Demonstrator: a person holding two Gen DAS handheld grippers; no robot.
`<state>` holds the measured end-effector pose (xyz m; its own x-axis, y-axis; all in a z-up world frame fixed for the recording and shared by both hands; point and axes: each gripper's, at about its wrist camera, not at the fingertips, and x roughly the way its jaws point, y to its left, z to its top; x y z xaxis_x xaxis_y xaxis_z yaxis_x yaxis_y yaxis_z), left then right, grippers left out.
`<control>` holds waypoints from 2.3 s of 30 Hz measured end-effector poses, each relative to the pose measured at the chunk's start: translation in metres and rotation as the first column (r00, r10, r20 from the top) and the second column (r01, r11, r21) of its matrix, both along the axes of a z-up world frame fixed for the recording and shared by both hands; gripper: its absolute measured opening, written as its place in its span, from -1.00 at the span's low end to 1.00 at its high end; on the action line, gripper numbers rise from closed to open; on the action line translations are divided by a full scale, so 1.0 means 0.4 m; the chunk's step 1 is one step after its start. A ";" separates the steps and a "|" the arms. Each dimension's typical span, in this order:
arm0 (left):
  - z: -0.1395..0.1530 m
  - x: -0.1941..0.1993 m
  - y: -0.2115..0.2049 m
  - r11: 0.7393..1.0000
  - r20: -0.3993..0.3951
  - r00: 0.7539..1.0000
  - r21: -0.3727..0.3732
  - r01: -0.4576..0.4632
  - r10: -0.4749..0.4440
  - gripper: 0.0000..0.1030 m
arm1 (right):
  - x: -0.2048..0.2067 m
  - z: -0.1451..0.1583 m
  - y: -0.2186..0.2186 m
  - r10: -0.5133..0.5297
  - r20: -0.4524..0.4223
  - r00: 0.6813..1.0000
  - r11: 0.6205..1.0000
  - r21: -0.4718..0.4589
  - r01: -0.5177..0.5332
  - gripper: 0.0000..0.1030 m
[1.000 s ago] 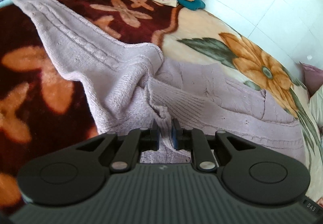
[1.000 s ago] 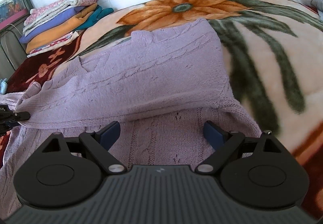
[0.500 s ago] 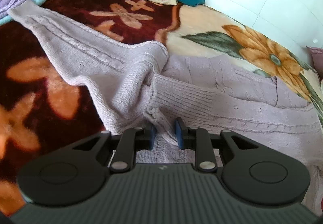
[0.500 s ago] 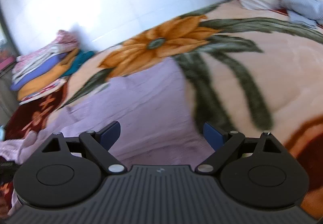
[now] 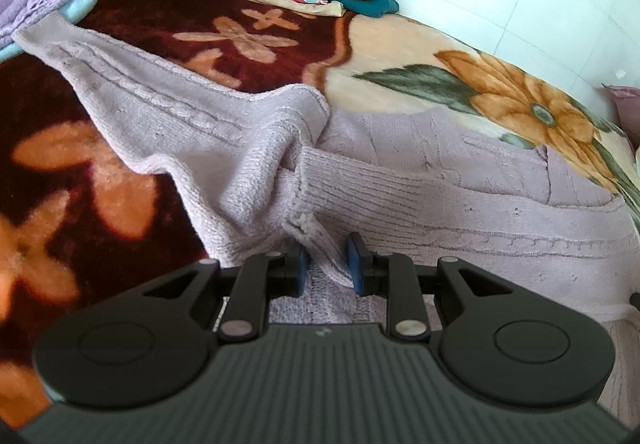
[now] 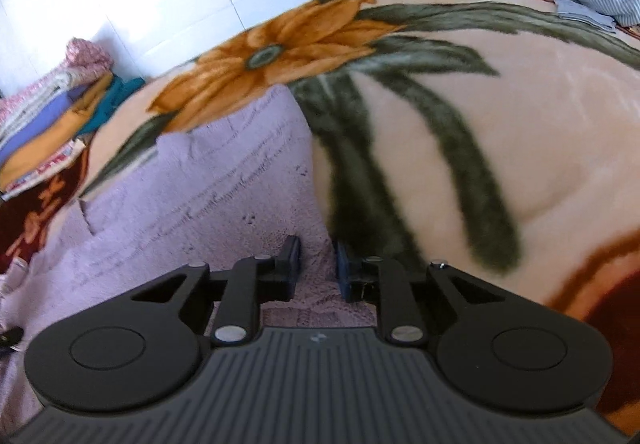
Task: Fold small clothes
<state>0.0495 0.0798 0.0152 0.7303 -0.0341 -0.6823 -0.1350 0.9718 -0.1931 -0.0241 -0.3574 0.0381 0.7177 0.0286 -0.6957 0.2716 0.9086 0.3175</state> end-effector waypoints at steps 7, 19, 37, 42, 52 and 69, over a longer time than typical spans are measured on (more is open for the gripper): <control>0.012 -0.009 0.015 0.998 -0.018 1.000 -0.065 -0.008 0.007 -0.42 | -0.023 0.008 -0.010 0.011 0.034 0.999 0.998 0.053 -0.013 -0.04; 0.089 -0.067 0.029 0.999 -0.012 1.000 -0.038 0.002 -0.003 -0.05 | -0.117 0.098 0.028 0.049 0.089 0.995 0.998 0.027 -0.052 0.46; 0.103 0.006 0.233 0.989 -0.026 0.989 -0.010 -0.149 0.149 0.16 | -0.189 0.098 0.225 0.229 0.050 0.972 0.973 -0.044 -0.227 0.65; 0.070 0.039 0.274 0.983 -0.036 0.982 -0.023 -0.184 0.183 0.16 | -0.183 0.058 0.225 0.205 0.011 0.979 0.978 -0.036 -0.205 0.65; 0.023 0.097 0.351 0.960 -0.021 0.964 -0.081 -0.267 0.266 0.16 | -0.181 0.035 0.221 0.187 0.007 0.982 0.982 -0.033 -0.187 0.67; 0.009 0.156 0.436 0.925 0.067 0.940 -0.209 -0.316 0.336 0.16 | -0.178 0.030 0.236 0.212 -0.009 0.977 0.975 -0.072 -0.212 0.76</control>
<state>0.1118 0.2540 0.0187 0.7867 0.0945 -0.6100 -0.4088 0.8203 -0.4001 -0.0953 -0.2628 0.0499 0.6999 0.1296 -0.7024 0.0710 0.9659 0.2490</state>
